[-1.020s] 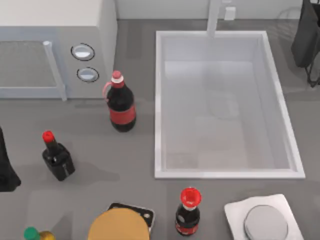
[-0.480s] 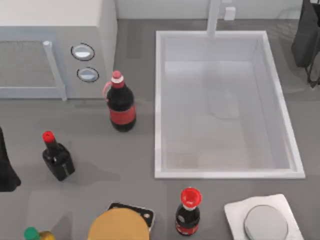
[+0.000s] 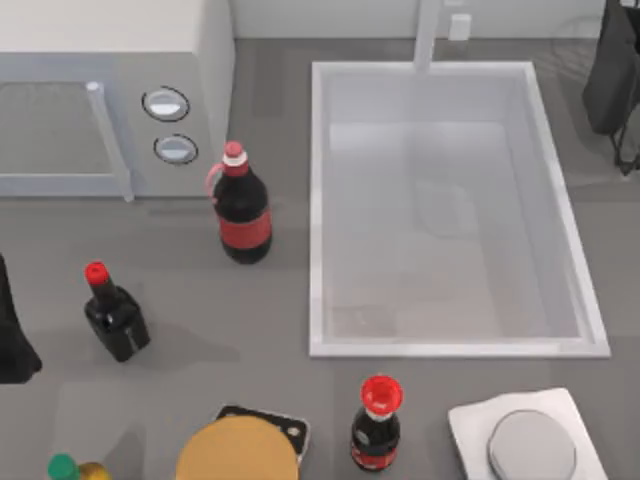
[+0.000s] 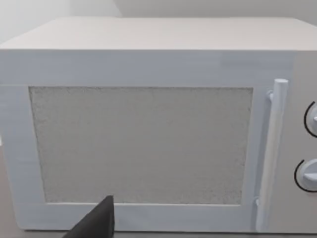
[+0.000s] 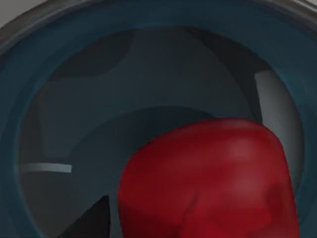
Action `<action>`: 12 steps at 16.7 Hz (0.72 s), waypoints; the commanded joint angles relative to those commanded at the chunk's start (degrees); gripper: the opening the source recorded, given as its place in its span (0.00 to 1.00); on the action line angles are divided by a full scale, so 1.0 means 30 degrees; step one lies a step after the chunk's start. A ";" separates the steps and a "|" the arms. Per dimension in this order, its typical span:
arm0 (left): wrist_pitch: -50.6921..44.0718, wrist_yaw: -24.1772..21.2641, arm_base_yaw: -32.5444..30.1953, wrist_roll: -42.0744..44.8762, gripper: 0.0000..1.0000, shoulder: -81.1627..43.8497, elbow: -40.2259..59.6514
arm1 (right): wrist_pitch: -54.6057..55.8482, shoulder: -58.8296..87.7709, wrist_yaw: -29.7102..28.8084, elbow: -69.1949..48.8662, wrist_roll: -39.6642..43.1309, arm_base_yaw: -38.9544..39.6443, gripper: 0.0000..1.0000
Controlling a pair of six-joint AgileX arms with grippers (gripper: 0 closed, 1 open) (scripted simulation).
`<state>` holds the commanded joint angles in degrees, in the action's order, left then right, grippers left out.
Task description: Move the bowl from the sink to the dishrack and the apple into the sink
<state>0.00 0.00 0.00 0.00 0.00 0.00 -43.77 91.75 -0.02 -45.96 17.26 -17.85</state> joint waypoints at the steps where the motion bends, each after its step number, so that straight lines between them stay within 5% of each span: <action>1: 0.0000 0.0000 0.0000 0.0000 1.00 0.0000 0.0000 | 0.0939 0.0393 -0.0001 0.0484 -0.0009 0.0002 1.00; 9: 0.0000 0.0000 0.0000 0.0000 1.00 0.0000 0.0000 | 0.2933 0.1417 0.0004 0.1663 -0.0024 -0.0002 1.00; 12: 0.0000 0.0000 0.0000 0.0000 1.00 0.0000 0.0000 | 0.2933 0.1417 0.0004 0.1663 -0.0024 -0.0002 0.77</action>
<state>0.00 0.00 0.00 0.00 0.00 0.00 -34.97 96.00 -0.01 -40.97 17.19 -17.86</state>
